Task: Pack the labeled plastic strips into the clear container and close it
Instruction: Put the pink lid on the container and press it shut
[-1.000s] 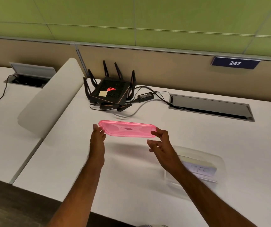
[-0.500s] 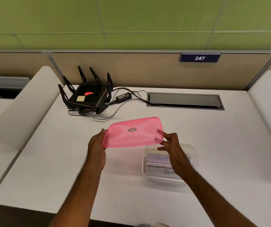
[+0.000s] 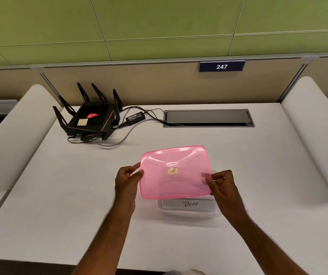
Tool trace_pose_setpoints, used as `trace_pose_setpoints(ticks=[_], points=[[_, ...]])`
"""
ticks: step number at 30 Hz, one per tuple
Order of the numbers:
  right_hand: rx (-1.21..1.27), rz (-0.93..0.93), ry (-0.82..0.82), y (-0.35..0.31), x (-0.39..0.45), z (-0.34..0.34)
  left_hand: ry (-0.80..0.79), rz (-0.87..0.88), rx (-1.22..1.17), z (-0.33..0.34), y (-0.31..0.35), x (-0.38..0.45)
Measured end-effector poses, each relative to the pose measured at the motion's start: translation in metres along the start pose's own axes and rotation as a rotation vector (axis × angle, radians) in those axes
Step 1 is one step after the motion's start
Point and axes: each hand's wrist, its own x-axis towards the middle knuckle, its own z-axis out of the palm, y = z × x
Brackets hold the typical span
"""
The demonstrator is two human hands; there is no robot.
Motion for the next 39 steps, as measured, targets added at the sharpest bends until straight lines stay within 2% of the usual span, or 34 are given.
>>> trace_pose_setpoints(ticks=[6,16,23,39], points=[[-0.015,0.015,-0.003,0.013,-0.005,-0.021,0.008,-0.019,0.136,0.019,-0.01,-0.012],[-0.19,0.027,-0.041,0.049,-0.001,-0.045,-0.051,0.024,0.305,0.041,-0.026,-0.019],[-0.21,0.053,-0.07,0.053,0.003,-0.045,-0.048,0.058,0.362,0.049,-0.025,-0.015],[-0.176,0.142,-0.08,0.06,0.014,-0.048,-0.076,0.019,0.38,0.048,-0.038,-0.006]])
